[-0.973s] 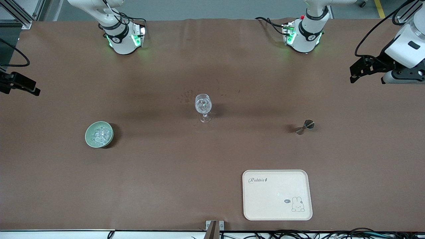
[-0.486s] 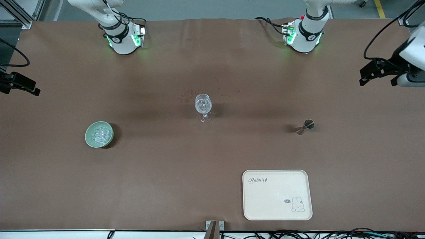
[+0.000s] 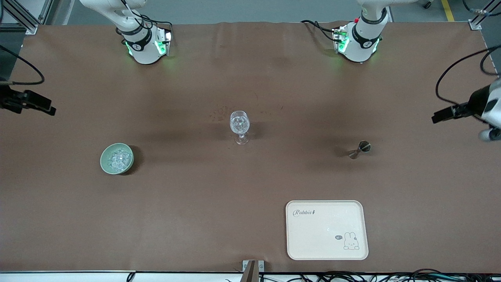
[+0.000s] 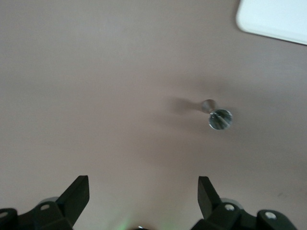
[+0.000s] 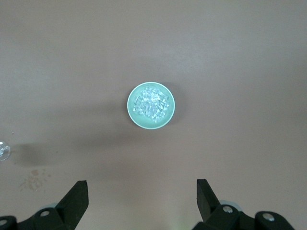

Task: Pour wine and add ice with both arms
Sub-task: 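Reach the right gripper to the ice bowl while the left gripper reaches the jigger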

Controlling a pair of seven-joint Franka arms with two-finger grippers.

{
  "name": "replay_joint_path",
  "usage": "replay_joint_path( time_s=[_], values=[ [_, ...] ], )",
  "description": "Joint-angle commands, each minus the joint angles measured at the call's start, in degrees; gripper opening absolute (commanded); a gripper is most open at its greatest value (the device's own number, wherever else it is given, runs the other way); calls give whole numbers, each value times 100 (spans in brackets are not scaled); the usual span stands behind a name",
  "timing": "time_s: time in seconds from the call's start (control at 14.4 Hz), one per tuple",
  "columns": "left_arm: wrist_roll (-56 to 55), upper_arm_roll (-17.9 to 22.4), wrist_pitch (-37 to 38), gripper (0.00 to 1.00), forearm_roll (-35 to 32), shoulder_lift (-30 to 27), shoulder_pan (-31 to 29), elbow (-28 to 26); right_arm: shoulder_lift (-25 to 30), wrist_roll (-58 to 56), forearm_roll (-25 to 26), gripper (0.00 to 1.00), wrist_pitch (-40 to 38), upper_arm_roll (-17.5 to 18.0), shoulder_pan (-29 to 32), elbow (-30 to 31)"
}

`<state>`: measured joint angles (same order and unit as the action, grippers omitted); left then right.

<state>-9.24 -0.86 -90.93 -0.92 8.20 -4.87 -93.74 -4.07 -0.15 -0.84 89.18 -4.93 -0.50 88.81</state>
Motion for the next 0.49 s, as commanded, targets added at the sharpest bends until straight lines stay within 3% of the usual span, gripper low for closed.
replay_joint_path(
  time_s=[0.0, 0.21, 0.42],
  values=[
    [-236, 7, 199, 100, 127, 479, -119, 224, 126, -239, -83, 100, 1114, 28, -11, 1231],
    [-271, 15, 199, 100, 617, 936, -355, 242, -84, -529, -83, 100, 1961, 19, 23, 1902],
    [-675, 15, 190, 100, 1496, 1533, -620, 242, -637, -548, -74, 100, 2348, 19, 32, 1991]
  ],
)
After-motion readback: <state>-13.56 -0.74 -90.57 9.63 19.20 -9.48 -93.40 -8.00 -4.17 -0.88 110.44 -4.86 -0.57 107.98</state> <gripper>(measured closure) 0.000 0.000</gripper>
